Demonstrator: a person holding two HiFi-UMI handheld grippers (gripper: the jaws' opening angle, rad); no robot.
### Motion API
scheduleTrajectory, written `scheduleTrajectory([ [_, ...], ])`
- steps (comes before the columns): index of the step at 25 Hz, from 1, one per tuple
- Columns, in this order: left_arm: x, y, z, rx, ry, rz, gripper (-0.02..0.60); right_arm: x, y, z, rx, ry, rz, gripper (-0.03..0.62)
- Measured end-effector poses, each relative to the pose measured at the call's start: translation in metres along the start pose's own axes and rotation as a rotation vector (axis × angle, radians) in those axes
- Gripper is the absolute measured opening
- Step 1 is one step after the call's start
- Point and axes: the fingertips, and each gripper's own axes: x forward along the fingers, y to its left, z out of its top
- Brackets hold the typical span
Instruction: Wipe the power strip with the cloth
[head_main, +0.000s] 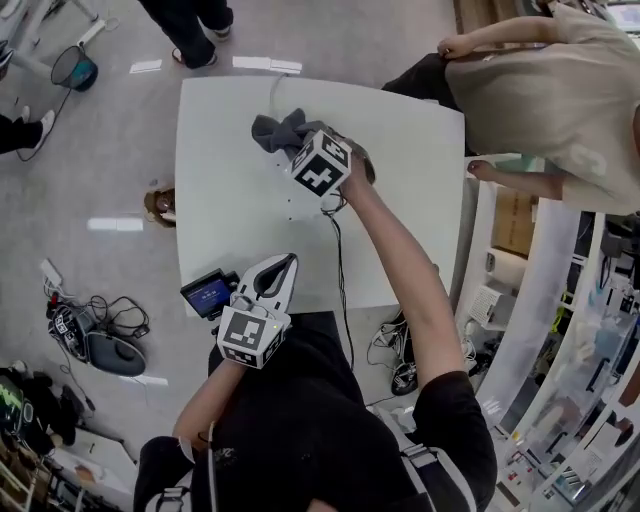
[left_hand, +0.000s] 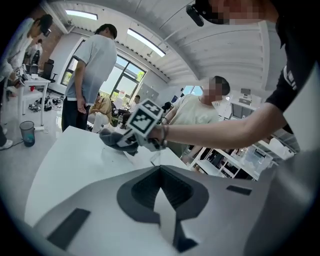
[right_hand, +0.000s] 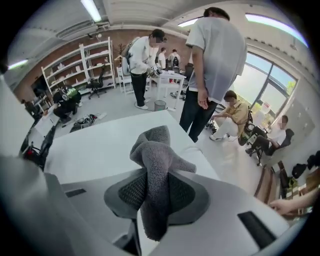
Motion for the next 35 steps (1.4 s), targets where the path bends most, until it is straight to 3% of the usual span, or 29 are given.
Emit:
scheduleTrajectory([
  [4,0.001,-0.011,0.002,0.043,0.013,0.006,0.037,0.036,0.002,0.000,-0.111,0.133,0.025,0.109],
  [9,0.002,-0.009,0.012,0.024,-0.016,0.022,0.037,0.002,0.062,-0.045,-0.176,0.125,0.133,0.109],
  [15,0.000,-0.018,0.003,0.013,-0.001,0.017,0.037,-0.050,0.154,-0.116,-0.143,0.135,0.329,0.109],
  [17,-0.001,-0.022,-0.002,0.020,0.009,0.016,0.037,-0.053,0.155,-0.114,-0.058,0.085,0.375,0.109],
  [18,0.000,-0.022,-0.005,0.029,0.013,0.011,0.037,-0.049,0.137,-0.104,0.016,0.026,0.356,0.109],
  [20,0.009,-0.021,-0.005,0.053,0.015,-0.014,0.037,-0.038,0.068,-0.066,0.135,-0.077,0.223,0.109],
  [22,0.015,-0.022,-0.005,0.069,0.019,-0.049,0.037,-0.025,0.004,-0.030,0.144,-0.090,0.058,0.109],
  [24,0.009,-0.028,-0.014,0.062,0.036,-0.065,0.037,-0.003,-0.016,-0.013,0.131,-0.043,-0.009,0.109],
  [30,0.002,-0.019,-0.007,0.073,0.029,-0.042,0.037,0.031,-0.001,-0.009,-0.013,0.084,0.000,0.109],
  [35,-0.008,-0.009,-0.010,0.029,0.016,-0.035,0.037,0.001,0.066,-0.046,-0.040,0.090,0.094,0.109],
])
